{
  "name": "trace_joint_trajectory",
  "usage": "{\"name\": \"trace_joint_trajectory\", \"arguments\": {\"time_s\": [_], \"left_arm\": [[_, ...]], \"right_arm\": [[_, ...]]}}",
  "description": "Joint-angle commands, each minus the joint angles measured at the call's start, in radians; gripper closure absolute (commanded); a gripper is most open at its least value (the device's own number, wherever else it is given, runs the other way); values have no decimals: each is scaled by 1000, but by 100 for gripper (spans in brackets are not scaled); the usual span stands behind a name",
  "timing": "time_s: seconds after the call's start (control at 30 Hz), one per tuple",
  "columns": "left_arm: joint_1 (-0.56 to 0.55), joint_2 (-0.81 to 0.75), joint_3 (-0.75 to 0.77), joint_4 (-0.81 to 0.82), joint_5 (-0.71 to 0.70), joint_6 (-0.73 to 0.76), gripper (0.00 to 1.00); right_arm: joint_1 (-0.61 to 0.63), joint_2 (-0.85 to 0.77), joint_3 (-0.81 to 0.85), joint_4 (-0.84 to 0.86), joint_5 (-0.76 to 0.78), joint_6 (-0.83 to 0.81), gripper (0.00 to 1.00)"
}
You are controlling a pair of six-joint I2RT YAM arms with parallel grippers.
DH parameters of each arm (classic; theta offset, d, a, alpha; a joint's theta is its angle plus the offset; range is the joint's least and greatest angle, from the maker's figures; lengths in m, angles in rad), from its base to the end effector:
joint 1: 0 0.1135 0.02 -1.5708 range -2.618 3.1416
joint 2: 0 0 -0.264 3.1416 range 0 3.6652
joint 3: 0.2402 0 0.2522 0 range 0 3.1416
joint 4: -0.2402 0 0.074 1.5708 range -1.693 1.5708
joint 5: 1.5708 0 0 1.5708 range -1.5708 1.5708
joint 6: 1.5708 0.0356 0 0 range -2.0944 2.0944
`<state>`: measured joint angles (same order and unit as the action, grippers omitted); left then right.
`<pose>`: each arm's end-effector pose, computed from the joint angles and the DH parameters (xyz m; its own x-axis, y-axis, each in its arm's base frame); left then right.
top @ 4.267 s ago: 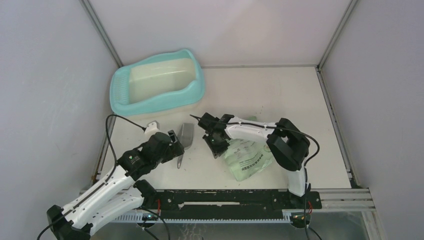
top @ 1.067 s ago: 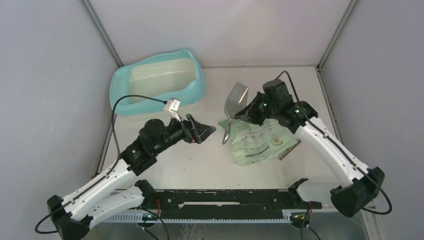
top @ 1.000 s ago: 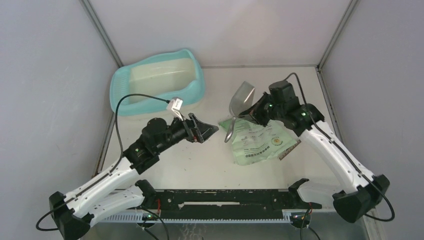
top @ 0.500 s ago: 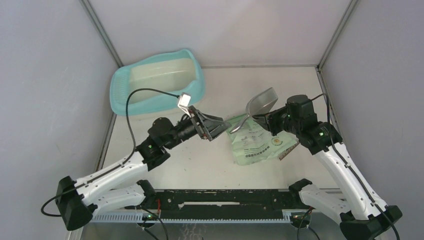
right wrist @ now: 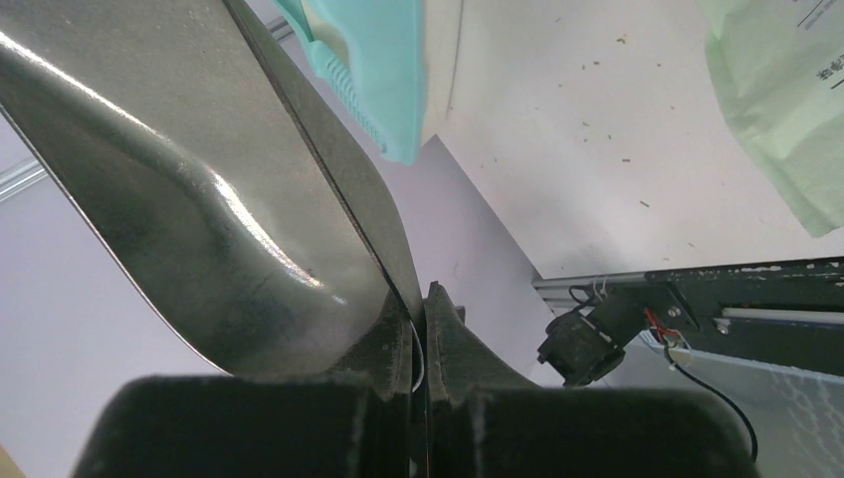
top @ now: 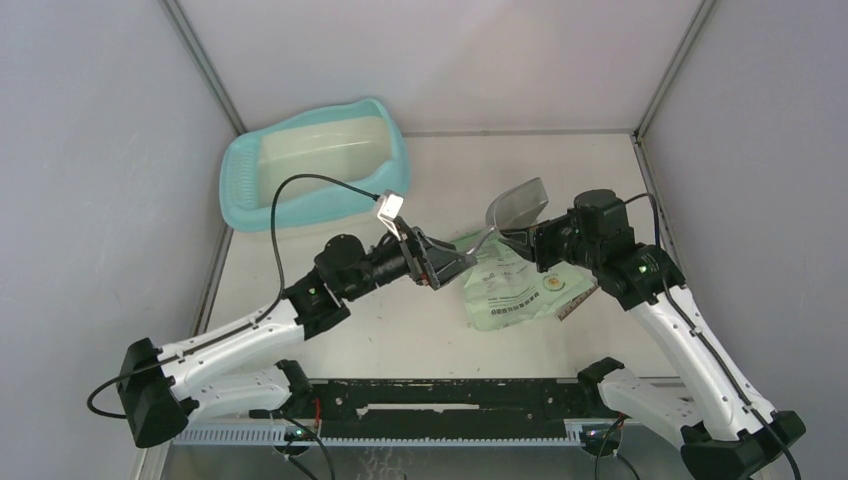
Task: Fill the litter box with clean litter
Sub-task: Pick up the spatula from the center of the board.
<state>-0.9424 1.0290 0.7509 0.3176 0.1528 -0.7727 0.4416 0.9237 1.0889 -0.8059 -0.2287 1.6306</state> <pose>0.1396 -0.2014 0.3344 -0.6039 -0.3426 -0.7197 0.6527 0.3056 -0.6932 0.1590 0.0841 0.3586 -0.5472 0.8167 0.1832 0.5741 0.2070 0.7921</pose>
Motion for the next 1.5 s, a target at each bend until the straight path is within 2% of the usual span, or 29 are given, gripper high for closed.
{"name": "trace_joint_trajectory", "arguments": {"time_s": [0.0, 0.27, 0.4, 0.43, 0.6, 1.07, 1.23, 1.4, 1.47], "left_arm": [[-7, 5, 94, 16, -42, 27, 2], [-9, 35, 141, -7, -37, 22, 17], [-9, 41, 152, -31, -32, 32, 30], [-9, 44, 155, -38, -28, 33, 37], [-9, 43, 156, -39, -37, 30, 53], [-14, 59, 176, -44, -59, 30, 68], [-13, 58, 178, -58, -76, 30, 82], [-14, 63, 184, -83, -106, 32, 92], [-14, 69, 187, -91, -116, 30, 99]], "right_arm": [[30, 4, 9, 66, -19, 41, 100], [57, 35, 9, 98, -24, 59, 100], [52, 35, 9, 121, -33, 62, 100], [52, 36, 8, 123, -37, 66, 100], [57, 35, 9, 125, -48, 78, 100], [106, 6, 8, 109, 6, 97, 100], [135, -4, 9, 106, 32, 105, 100], [190, -16, 9, 88, 96, 111, 100], [212, -10, 8, 89, 110, 116, 100]]}}
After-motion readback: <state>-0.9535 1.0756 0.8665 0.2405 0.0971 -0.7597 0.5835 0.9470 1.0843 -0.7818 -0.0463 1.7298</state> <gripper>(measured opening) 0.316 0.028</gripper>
